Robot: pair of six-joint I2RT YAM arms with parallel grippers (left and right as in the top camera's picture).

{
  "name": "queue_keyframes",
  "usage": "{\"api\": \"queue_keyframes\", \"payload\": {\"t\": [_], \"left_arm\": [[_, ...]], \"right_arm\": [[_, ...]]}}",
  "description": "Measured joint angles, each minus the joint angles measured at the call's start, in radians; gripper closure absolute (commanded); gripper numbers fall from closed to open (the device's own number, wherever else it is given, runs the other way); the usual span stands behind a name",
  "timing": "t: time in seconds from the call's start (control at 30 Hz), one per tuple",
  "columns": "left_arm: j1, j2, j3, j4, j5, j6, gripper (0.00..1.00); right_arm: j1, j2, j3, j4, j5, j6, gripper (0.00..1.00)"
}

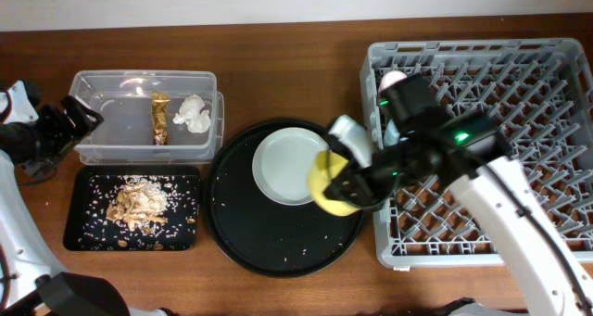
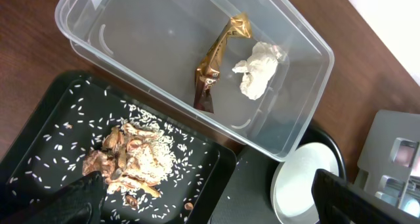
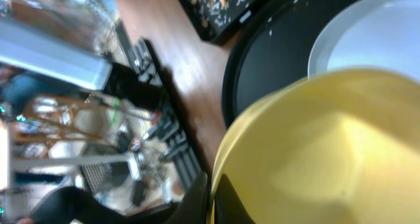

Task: Sort waste into correct bins and load items into the dishwasher rack
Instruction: 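Carry the yellow bowl into the rack and set it down, right gripper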

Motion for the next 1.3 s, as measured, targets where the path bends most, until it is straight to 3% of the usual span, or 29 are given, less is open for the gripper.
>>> {"api": "queue_keyframes", "payload": {"t": [0.2,0.33,0.57,0.83,0.97,1.3], "left_arm": [[0.000,0.000,0.000,0.000,0.000,0.000,0.00],[0.000,0.000,0.000,0.000,0.000,0.000,0.00],[0.000,0.000,0.000,0.000,0.000,0.000,0.00],[0.000,0.000,0.000,0.000,0.000,0.000,0.00],[0.000,0.000,0.000,0.000,0.000,0.000,0.00],[0.000,0.000,0.000,0.000,0.000,0.000,0.00]], "right_arm": [[-0.387,0.005,-0.019,-0.112,-0.127,-0.237,0.96],[-0.515,0.094,-0.087,-0.114,-0.184,-0.309,0.96],[-0.679,0.301,-0.200,-0.105,-0.320,-0.357,0.96],[-0.872,0.346,-0.214,-0.096,-0.372,-0.364,0.94],[-0.932,0.346,-0.214,-0.082,-0.375,-0.362,0.81],[-1.147,0.348,-0.216,-0.066,-0.348,-0.304,0.70]]}}
